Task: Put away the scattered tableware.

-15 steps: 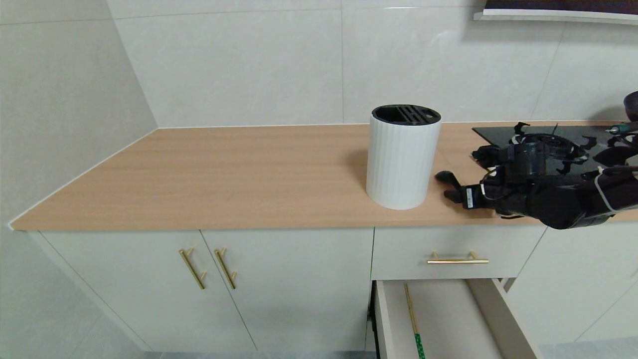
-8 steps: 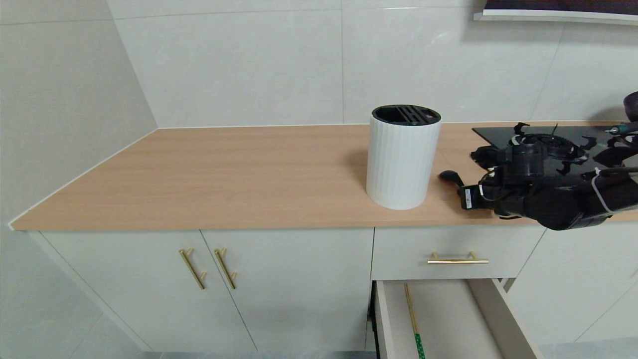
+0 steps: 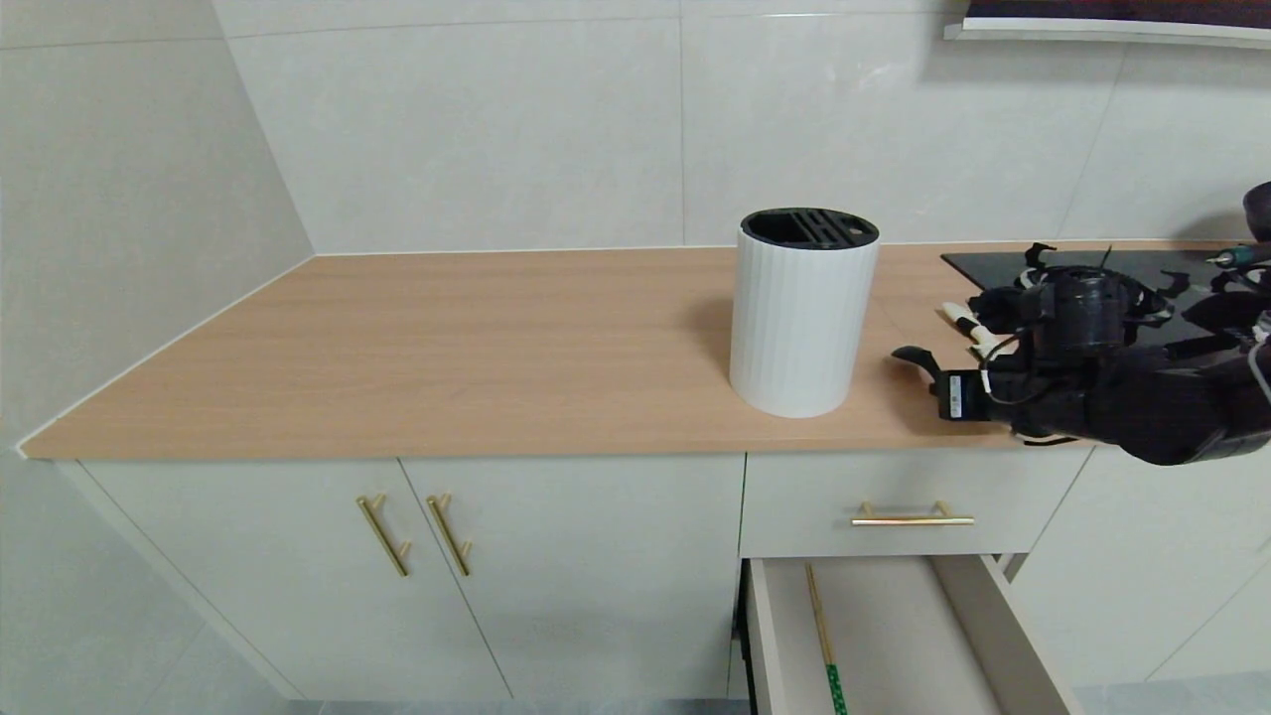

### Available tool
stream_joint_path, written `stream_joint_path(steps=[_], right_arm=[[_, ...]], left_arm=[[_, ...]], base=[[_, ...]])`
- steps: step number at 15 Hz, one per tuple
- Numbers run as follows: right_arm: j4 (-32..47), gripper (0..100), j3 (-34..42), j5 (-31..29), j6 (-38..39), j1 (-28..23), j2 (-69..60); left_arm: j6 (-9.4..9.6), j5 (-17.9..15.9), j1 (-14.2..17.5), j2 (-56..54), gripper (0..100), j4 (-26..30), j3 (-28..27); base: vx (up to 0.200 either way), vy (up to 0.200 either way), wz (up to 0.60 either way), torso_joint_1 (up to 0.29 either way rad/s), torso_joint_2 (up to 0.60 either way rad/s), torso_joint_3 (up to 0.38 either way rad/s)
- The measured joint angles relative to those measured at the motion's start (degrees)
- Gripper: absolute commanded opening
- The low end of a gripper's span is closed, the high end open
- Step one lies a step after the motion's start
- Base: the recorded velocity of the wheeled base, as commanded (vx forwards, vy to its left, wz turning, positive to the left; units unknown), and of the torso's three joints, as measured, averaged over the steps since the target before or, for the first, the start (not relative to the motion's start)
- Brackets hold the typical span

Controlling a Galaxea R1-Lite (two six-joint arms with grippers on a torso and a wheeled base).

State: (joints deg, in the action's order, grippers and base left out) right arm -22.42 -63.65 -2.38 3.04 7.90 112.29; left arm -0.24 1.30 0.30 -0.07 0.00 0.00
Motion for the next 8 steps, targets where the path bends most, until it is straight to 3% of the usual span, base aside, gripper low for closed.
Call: stream_joint_path(steps=[6,8], right_arm=[[-0.4,0,16.8,2.3,-0.2,0.1,-13.0],[-0.5,0,20.6,6.1,-2.5,0.6,-16.2]], left_arm=[[-0.02,0.0,0.0,0.0,100,0.0,0.0],[-0.02,0.0,0.0,0.0,100,0.0,0.0]], base=[[0.000,0.000,0.00,0.000,0.00,0.000],[0.000,0.000,0.00,0.000,0.00,0.000]])
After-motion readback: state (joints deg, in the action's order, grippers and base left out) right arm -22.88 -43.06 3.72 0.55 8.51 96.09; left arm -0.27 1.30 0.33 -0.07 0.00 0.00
